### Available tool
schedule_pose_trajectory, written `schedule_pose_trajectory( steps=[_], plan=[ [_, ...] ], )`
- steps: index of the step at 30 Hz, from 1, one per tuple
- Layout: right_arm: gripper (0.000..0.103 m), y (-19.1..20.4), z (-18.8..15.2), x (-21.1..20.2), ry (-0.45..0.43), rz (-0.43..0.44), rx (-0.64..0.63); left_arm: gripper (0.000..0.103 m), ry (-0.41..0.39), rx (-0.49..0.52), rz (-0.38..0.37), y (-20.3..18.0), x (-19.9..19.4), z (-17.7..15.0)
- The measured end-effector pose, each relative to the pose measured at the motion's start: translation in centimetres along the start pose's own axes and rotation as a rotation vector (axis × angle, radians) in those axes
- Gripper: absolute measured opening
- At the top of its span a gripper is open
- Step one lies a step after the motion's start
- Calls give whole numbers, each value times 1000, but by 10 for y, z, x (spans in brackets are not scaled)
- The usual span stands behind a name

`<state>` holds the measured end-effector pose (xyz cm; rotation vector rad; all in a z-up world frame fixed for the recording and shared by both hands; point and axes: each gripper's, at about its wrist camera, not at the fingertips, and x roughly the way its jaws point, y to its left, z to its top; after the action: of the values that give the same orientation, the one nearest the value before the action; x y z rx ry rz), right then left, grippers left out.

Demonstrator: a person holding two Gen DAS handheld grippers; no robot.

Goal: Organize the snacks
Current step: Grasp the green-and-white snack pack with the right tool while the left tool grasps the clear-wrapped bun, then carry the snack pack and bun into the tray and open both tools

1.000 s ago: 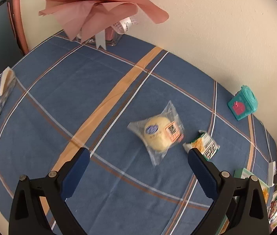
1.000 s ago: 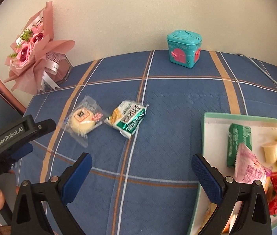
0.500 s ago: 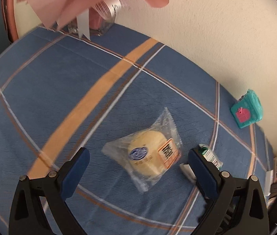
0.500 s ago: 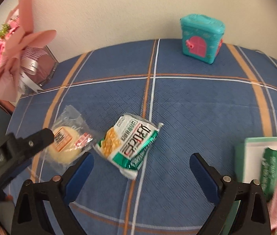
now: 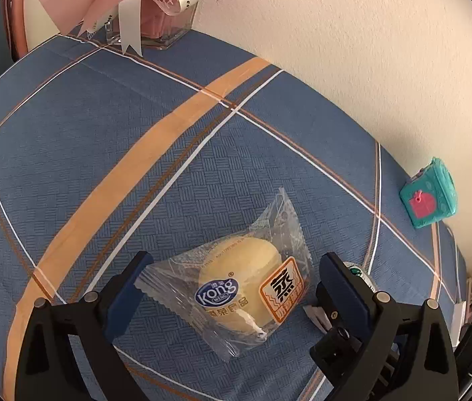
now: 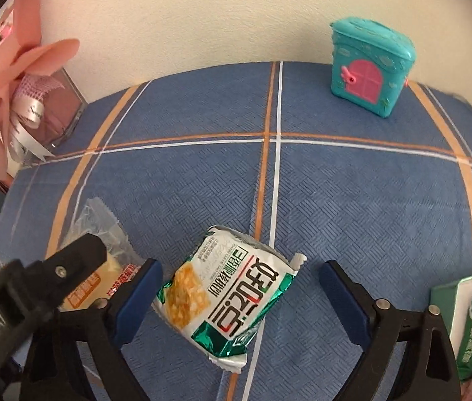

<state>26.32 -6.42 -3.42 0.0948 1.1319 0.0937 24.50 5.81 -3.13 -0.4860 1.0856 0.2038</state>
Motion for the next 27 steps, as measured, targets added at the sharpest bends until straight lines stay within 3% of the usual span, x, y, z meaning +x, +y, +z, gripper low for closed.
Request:
schedule_pose_trajectory(
  steps=[3,4,7,27],
  plan=[
    [79,4,-1,-1,-12,-19,-18,76,13,-5,-11,0,2,-1],
    [71,4,-2,-3,-19,-23,-25,73,16,-1,-16,-1,3,-2],
    [65,-1,-5,-6,-18,-20,-10,66,20,17,-24,-4,2,-4],
    [54,-17,-51,-50,5,-22,14,55,82,-40,-79,6,-19,-23]
  ],
)
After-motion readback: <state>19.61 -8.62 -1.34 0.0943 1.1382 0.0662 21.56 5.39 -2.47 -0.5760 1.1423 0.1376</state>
